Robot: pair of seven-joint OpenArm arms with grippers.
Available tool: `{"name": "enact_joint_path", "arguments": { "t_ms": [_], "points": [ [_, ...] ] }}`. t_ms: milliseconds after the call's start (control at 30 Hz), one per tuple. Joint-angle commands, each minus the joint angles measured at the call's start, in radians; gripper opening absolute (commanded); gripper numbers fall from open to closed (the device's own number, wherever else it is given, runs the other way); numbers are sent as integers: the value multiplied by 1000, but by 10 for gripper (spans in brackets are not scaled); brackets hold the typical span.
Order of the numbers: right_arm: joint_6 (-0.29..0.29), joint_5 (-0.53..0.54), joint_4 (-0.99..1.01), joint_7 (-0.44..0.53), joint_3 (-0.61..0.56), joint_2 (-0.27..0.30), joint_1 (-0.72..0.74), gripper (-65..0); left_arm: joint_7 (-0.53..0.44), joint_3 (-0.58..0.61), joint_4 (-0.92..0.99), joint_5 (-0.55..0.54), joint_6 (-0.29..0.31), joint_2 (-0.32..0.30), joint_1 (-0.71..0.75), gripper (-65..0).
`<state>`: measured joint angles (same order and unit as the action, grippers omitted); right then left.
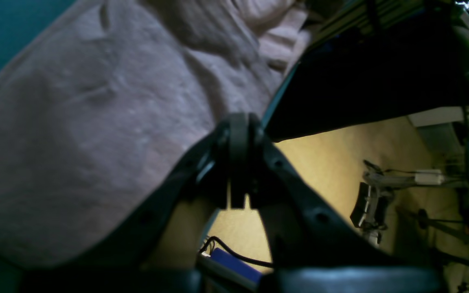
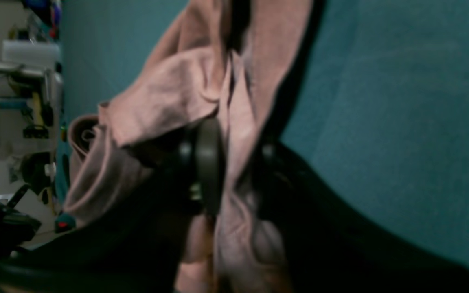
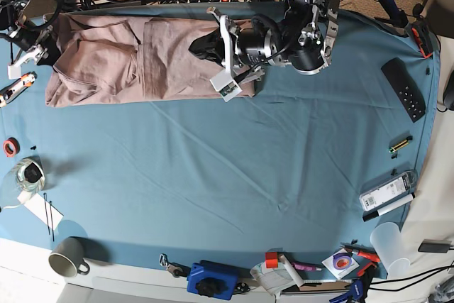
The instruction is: Fold the T-shirt properly
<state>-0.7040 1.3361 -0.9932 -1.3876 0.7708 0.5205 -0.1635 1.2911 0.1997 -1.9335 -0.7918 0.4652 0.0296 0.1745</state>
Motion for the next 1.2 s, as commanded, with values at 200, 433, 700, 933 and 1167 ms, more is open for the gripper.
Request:
{"name": "enact_joint_path", "arguments": {
  "t_ms": [200, 433, 700, 933, 1167],
  "points": [
    [6, 8, -7, -9, 4, 27, 0, -650, -4, 1, -40, -44, 4, 9, 34, -650],
    [6, -237, -9, 66, 67, 84, 76, -650, -12, 1, -176, -70, 8, 3, 130, -650],
    [6, -370, -24, 108, 156, 150, 142, -650, -35, -2, -293, -64, 8, -32, 212, -650],
    [6, -334, -226, 17, 153, 92, 92, -650, -43, -2, -367, 6, 6, -56, 262, -650],
    [6, -240, -570, -9, 153, -48, -37, -650, -76, -2, -423, 105, 2, -129, 309, -650]
  ]
}}
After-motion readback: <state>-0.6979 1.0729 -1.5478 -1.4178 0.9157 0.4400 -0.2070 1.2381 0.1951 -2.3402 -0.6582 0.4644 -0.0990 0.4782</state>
